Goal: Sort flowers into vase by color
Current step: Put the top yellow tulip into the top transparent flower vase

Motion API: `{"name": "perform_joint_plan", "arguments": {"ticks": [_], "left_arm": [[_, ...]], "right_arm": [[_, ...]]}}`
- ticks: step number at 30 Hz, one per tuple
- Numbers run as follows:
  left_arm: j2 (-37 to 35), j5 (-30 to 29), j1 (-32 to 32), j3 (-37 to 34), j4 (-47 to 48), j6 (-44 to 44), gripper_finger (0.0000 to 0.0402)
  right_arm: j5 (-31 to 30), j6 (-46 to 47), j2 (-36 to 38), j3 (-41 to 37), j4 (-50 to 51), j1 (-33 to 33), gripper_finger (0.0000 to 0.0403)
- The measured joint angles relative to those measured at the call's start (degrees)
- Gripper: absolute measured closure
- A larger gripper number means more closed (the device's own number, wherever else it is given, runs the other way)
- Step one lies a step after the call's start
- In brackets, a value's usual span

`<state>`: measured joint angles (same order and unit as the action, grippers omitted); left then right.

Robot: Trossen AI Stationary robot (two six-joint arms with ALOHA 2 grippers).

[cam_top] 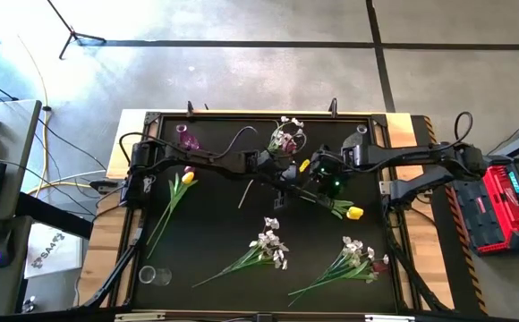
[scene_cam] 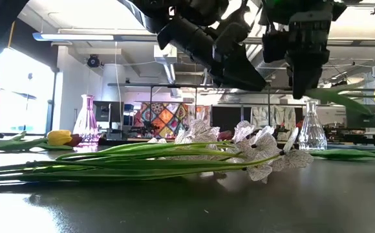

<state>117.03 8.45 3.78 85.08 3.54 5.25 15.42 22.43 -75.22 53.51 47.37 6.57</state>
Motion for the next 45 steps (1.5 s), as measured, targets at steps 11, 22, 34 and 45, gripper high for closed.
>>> {"name": "perform_joint_plan", "arguments": {"ticks": [11, 22, 34, 45], "left_arm": [[0.02, -1.51, -0.09, 0.00, 3.00, -0.50, 0.0296], [0.02, -0.59, 0.97, 0.00, 2.74, -10.04, 0.0395], [0.13, -4.07, 4.64, -0.07, -7.71, -24.81, 0.0401], [0.13, -6.41, 5.74, -0.07, -29.20, -30.79, 0.0401]], "right_arm": [[0.22, 0.16, 0.07, 1.49, 0.01, 0.02, 0.0399], [-3.72, 5.29, 3.50, 1.49, -0.02, 0.48, 0.0335], [-28.85, 20.23, 25.01, 1.60, -5.48, -0.77, 0.0270], [-47.29, 29.22, 33.75, -2.50, -13.00, -11.54, 0.0269]]}}
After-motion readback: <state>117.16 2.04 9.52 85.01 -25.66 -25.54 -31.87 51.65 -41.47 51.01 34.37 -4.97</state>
